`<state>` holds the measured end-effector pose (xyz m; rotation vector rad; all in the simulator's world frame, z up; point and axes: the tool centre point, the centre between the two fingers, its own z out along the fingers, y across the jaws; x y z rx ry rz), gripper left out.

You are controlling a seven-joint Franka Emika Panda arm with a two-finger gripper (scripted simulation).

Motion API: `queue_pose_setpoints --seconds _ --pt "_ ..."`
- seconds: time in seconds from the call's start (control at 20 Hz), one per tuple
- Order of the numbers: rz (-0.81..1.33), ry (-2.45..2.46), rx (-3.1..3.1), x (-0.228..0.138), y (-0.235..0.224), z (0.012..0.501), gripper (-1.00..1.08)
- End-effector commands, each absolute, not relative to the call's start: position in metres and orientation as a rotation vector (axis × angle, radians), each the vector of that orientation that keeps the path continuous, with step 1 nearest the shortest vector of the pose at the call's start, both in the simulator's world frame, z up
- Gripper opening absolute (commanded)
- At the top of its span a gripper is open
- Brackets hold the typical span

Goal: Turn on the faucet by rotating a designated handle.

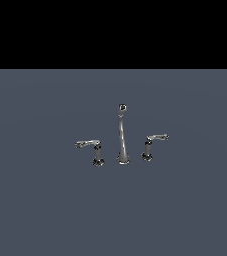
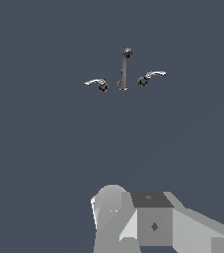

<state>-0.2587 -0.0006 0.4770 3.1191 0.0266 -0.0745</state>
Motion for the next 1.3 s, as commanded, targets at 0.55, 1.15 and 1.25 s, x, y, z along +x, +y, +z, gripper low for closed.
queue_pose_setpoints --seconds 0.55,1.15,1.25 --pt "-0.072 -0.079 3.119 -0.254 0.010 0.459 -1.00" --pt "-0.063 -0.430 3.094 -0.235 0.044 0.397 -1.00" --pt "-0.061 -0.500 3.085 -0.230 0.050 0.384 -1.00"
